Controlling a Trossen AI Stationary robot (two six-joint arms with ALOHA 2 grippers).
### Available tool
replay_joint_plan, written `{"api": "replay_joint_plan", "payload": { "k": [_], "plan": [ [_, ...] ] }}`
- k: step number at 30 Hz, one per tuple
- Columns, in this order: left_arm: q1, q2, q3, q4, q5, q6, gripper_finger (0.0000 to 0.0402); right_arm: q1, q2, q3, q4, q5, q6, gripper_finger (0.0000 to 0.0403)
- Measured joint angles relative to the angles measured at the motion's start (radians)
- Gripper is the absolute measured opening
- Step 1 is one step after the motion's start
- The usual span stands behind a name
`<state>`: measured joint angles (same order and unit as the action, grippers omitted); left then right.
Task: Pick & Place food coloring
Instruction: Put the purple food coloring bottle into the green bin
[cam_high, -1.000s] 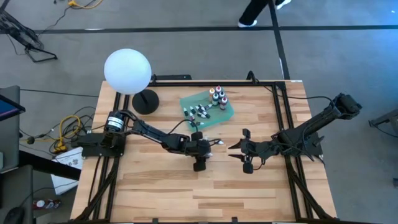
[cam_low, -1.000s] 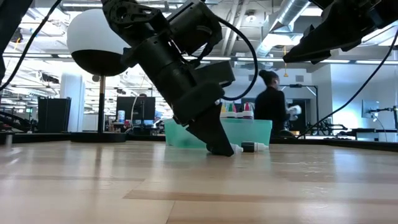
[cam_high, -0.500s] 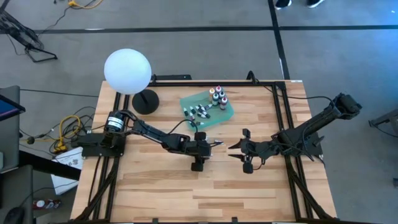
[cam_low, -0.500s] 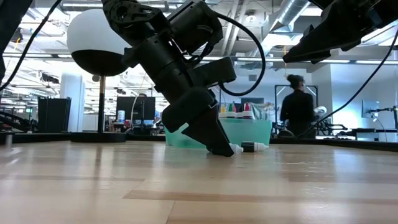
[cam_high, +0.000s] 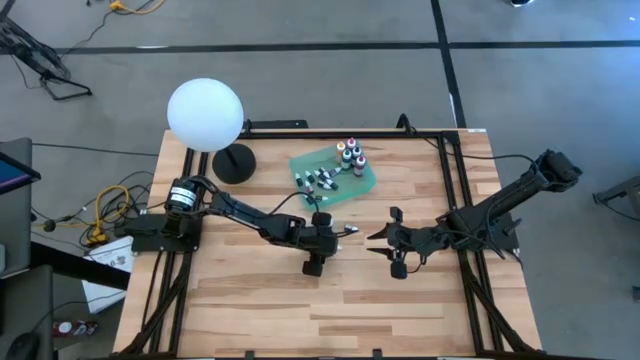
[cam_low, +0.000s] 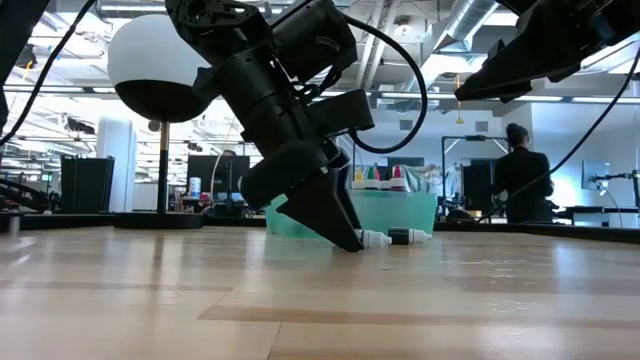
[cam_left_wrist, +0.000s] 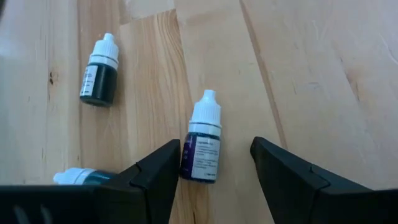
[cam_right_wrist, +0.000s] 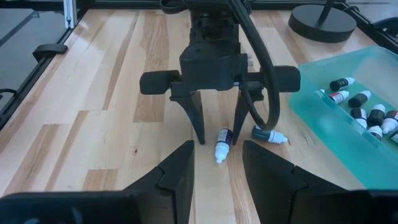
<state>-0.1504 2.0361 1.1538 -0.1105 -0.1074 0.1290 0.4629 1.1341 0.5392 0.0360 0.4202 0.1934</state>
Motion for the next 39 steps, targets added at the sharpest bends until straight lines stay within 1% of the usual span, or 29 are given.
{"api": "replay_joint_plan", "payload": {
  "k": [6, 19, 39],
  "plan": [
    [0.0, 0.0, -0.001, -0.002, 0.0, 0.001, 0.0196, -0.001, 0.0, 0.0, 0.0, 0.0, 0.0, 0.0127],
    [0.0, 0.0, -0.002, 0.0, 0.001, 0.001, 0.014, -0.001, 0.0, 0.0, 0.001, 0.004, 0.0, 0.0127],
    [-0.001, 0.001, -0.004, 0.012, 0.009, 0.006, 0.0095, -0.001, 0.0, 0.0, 0.001, 0.004, -0.001, 0.0127]
  ]
}}
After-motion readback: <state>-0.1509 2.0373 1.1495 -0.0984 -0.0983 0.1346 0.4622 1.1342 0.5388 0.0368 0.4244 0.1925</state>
